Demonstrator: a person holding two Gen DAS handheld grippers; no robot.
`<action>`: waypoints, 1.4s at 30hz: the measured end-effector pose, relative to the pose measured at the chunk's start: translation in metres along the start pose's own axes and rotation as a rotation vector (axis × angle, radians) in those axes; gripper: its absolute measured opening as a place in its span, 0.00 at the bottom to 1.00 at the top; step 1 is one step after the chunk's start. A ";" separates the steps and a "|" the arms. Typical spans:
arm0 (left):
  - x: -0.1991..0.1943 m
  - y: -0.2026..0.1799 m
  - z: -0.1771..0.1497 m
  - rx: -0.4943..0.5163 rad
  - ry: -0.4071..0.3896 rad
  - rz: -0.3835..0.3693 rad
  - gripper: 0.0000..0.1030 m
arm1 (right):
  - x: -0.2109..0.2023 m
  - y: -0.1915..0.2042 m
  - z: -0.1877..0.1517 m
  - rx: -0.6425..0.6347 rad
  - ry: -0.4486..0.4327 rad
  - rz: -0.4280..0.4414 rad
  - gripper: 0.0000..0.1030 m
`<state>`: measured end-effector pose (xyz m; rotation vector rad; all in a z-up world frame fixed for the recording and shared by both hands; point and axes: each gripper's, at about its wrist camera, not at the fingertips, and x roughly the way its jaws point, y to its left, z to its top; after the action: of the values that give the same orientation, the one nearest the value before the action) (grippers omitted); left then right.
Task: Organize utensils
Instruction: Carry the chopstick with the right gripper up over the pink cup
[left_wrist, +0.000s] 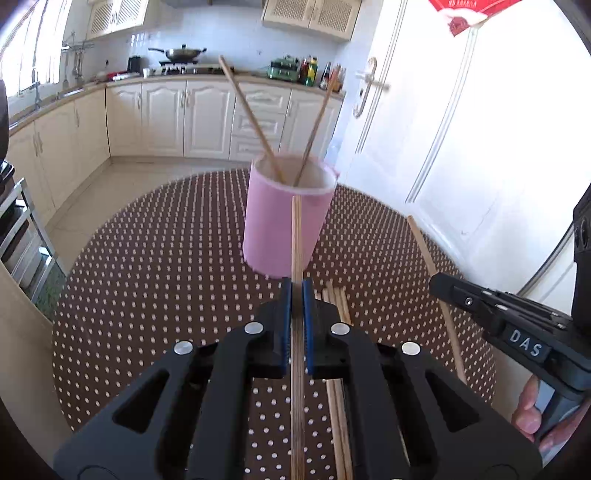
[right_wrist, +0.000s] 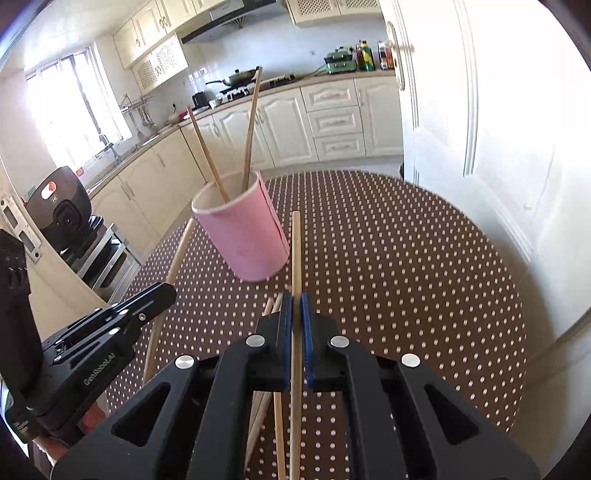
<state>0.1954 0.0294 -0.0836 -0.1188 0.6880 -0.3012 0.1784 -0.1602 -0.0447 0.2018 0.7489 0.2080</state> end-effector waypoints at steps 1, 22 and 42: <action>-0.001 0.000 0.002 -0.003 -0.010 -0.001 0.06 | -0.001 0.001 0.003 -0.005 -0.008 0.004 0.04; -0.039 -0.001 0.050 -0.044 -0.270 0.042 0.06 | -0.025 0.016 0.054 0.001 -0.265 0.045 0.04; -0.060 0.010 0.094 -0.131 -0.484 0.012 0.06 | -0.035 0.025 0.097 0.003 -0.480 0.154 0.04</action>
<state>0.2142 0.0585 0.0233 -0.3018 0.2273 -0.2042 0.2176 -0.1559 0.0539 0.2997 0.2562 0.2913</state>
